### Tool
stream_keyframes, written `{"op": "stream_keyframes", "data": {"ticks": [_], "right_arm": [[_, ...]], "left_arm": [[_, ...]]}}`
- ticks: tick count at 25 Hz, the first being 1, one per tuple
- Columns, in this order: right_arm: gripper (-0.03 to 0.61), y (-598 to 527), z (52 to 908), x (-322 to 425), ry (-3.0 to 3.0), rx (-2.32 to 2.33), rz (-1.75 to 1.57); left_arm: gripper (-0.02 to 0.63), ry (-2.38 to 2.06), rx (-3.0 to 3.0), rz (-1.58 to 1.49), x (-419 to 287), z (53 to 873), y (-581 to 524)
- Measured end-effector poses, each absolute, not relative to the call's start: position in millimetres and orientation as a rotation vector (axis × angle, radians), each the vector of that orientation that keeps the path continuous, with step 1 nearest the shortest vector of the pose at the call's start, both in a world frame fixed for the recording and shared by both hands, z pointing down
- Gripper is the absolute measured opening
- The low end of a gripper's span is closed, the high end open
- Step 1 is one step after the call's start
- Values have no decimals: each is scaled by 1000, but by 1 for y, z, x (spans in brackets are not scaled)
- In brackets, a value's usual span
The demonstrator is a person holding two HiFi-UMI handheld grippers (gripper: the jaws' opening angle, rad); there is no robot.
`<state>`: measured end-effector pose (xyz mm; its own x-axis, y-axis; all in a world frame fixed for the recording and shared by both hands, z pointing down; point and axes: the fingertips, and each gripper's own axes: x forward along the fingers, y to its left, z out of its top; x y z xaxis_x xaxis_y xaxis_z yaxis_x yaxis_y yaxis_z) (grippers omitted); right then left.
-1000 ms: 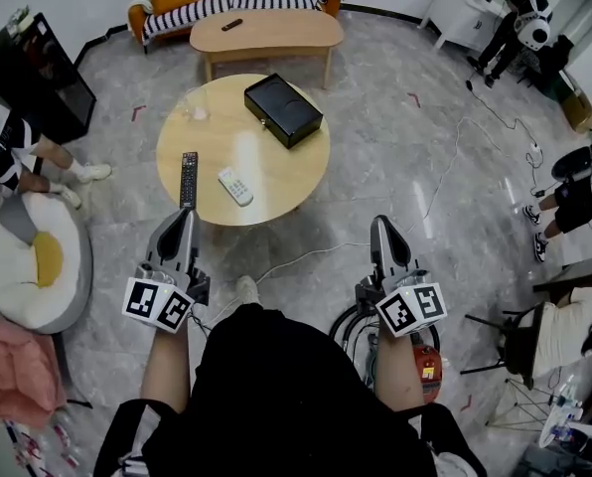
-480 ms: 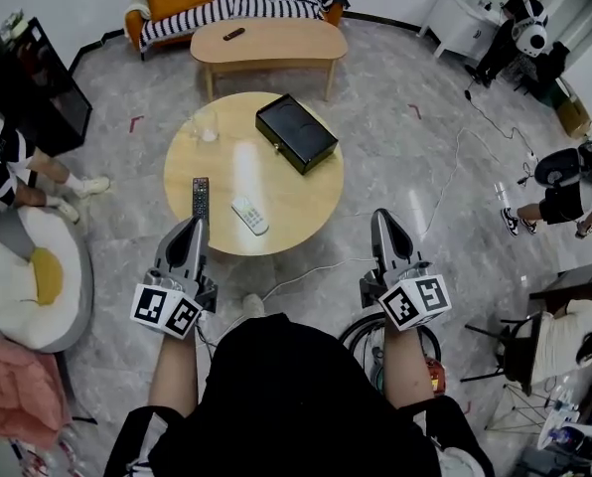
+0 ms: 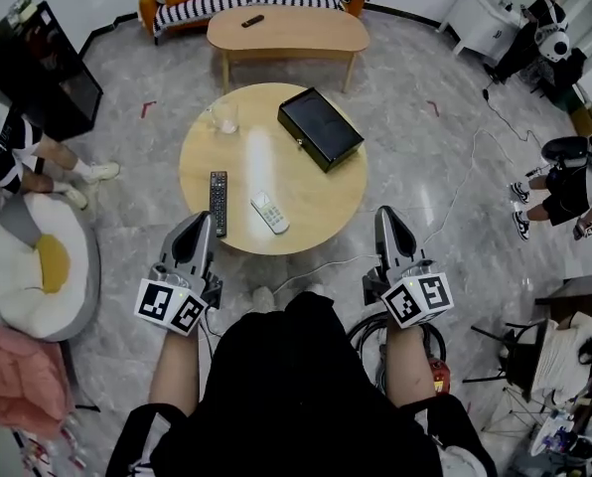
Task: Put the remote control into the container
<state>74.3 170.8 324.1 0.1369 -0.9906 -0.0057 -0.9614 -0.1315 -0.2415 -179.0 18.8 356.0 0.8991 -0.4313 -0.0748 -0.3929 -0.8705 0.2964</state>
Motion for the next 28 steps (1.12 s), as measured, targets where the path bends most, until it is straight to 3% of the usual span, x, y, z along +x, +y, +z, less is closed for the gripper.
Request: {"op": "stream_keyframes", "data": {"ticks": [10,28], "right_arm": [[8,148,343,92,1945,-2218,-297],[8,64,352,158,2062,-2168,-329]], "left_arm": [[8,-649,2790,-140,-171,371,1],[8,-689,2803,-79,-92,379,-48]]}}
